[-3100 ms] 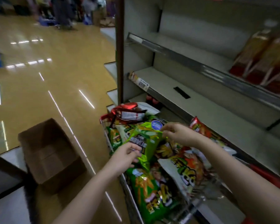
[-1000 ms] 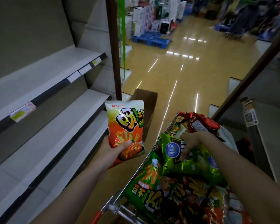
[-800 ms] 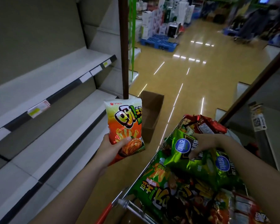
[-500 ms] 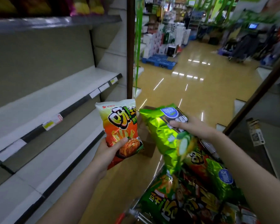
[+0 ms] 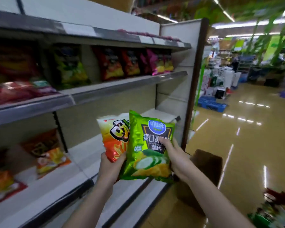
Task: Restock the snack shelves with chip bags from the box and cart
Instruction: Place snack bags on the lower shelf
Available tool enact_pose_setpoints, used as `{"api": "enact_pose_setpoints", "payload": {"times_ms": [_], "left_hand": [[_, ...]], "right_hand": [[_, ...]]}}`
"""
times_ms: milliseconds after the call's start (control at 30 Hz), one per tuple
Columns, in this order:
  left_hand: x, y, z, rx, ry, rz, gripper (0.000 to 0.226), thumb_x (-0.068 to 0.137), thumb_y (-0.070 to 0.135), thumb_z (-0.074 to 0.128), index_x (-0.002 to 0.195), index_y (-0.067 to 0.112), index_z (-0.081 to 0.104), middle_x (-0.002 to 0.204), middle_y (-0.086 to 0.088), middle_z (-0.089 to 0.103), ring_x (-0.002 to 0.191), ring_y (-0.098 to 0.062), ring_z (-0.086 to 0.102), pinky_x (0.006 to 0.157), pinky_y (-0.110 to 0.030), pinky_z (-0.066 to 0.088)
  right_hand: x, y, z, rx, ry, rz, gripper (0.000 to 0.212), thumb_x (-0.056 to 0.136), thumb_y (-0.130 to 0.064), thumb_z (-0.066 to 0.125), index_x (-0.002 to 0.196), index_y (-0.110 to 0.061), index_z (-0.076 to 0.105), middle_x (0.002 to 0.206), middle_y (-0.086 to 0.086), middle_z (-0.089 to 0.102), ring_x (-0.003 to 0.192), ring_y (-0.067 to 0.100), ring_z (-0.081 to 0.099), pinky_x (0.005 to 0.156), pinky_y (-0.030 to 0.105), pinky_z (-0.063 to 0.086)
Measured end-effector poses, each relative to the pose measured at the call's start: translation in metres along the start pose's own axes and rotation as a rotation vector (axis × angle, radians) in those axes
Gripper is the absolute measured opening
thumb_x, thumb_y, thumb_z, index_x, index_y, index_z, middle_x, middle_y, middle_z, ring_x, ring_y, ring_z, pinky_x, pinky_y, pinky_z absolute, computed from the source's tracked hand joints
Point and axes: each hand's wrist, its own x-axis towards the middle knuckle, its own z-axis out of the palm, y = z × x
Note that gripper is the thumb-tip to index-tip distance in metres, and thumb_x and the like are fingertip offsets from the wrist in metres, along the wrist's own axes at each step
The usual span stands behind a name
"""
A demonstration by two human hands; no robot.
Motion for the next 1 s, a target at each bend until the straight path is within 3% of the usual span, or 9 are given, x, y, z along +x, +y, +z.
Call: {"api": "enact_pose_setpoints", "payload": {"times_ms": [67, 133, 233, 333, 433, 667, 733, 867, 1000], "left_hand": [[0.008, 0.009, -0.028, -0.016, -0.02, 0.014, 0.078, 0.06, 0.057, 0.083, 0.121, 0.019, 0.052, 0.106, -0.003, 0.069, 0.089, -0.019, 0.069, 0.072, -0.035, 0.057], [0.015, 0.016, -0.051, -0.017, -0.002, 0.061, 0.052, 0.08, 0.038, 0.074, 0.12, 0.016, 0.05, 0.098, 0.001, 0.066, 0.082, -0.013, 0.066, 0.06, -0.023, 0.052], [0.024, 0.025, -0.078, -0.005, -0.03, 0.086, 0.03, 0.087, 0.025, 0.067, 0.112, 0.017, 0.052, 0.09, 0.006, 0.064, 0.075, -0.008, 0.063, 0.05, -0.014, 0.048], [0.033, 0.037, -0.1, -0.009, -0.095, 0.095, 0.04, 0.083, 0.028, 0.071, 0.117, 0.016, 0.056, 0.103, 0.0, 0.069, 0.086, -0.014, 0.067, 0.064, -0.022, 0.051], [0.036, 0.047, -0.113, -0.011, -0.14, 0.1, 0.041, 0.082, 0.029, 0.072, 0.117, 0.019, 0.051, 0.098, 0.005, 0.065, 0.082, -0.009, 0.062, 0.059, -0.018, 0.044], [0.053, 0.085, -0.102, 0.127, -0.239, 0.222, 0.05, 0.059, 0.053, 0.072, 0.099, 0.033, 0.048, 0.096, 0.014, 0.063, 0.086, -0.006, 0.063, 0.065, -0.019, 0.045], [0.061, 0.1, -0.087, 0.153, -0.238, 0.233, 0.052, 0.054, 0.058, 0.07, 0.094, 0.032, 0.05, 0.095, 0.012, 0.066, 0.085, -0.007, 0.065, 0.064, -0.02, 0.046], [0.087, 0.125, -0.057, 0.21, -0.143, 0.291, 0.064, 0.049, 0.066, 0.063, 0.099, 0.027, 0.057, 0.09, 0.013, 0.067, 0.081, -0.004, 0.063, 0.06, -0.016, 0.042], [0.109, 0.153, -0.046, 0.35, -0.06, 0.283, 0.081, 0.042, 0.078, 0.053, 0.106, 0.03, 0.056, 0.097, 0.014, 0.065, 0.087, -0.006, 0.061, 0.065, -0.019, 0.043]], "right_hand": [[0.0, -0.001, 0.032, -0.017, -0.103, -0.014, 0.061, 0.069, -0.06, 0.076, 0.12, -0.035, 0.053, 0.116, -0.003, 0.072, 0.106, 0.019, 0.069, 0.099, 0.044, 0.051], [-0.003, -0.001, 0.06, -0.021, -0.176, -0.012, 0.058, 0.07, -0.06, 0.066, 0.121, -0.034, 0.054, 0.113, -0.006, 0.073, 0.104, 0.016, 0.069, 0.099, 0.041, 0.051], [-0.001, 0.004, 0.088, -0.015, -0.184, 0.019, 0.056, 0.073, -0.059, 0.06, 0.119, -0.028, 0.061, 0.107, -0.003, 0.075, 0.1, 0.018, 0.071, 0.097, 0.042, 0.052], [0.006, 0.003, 0.1, -0.034, -0.091, -0.017, 0.068, 0.064, -0.065, 0.062, 0.116, -0.021, 0.066, 0.103, 0.002, 0.076, 0.097, 0.022, 0.072, 0.099, 0.046, 0.051], [0.015, -0.007, 0.097, -0.081, 0.006, -0.066, 0.069, 0.061, -0.07, 0.061, 0.109, -0.021, 0.067, 0.097, 0.0, 0.077, 0.092, 0.02, 0.073, 0.096, 0.042, 0.052], [0.068, -0.057, 0.063, -0.17, 0.118, -0.108, 0.038, 0.091, -0.051, 0.053, 0.099, -0.017, 0.07, 0.074, -0.005, 0.076, 0.065, 0.009, 0.072, 0.054, 0.019, 0.054], [0.086, -0.073, 0.051, -0.197, 0.105, -0.101, 0.045, 0.088, -0.055, 0.055, 0.098, -0.015, 0.07, 0.076, -0.002, 0.076, 0.068, 0.011, 0.073, 0.058, 0.022, 0.056], [0.137, -0.099, 0.026, -0.181, 0.083, -0.064, 0.079, 0.056, -0.073, 0.066, 0.105, -0.013, 0.074, 0.098, 0.011, 0.076, 0.093, 0.029, 0.073, 0.096, 0.046, 0.053], [0.194, -0.14, 0.031, -0.189, -0.04, -0.078, 0.071, 0.061, -0.07, 0.065, 0.105, -0.015, 0.075, 0.103, 0.011, 0.075, 0.097, 0.028, 0.072, 0.098, 0.044, 0.051]]}}
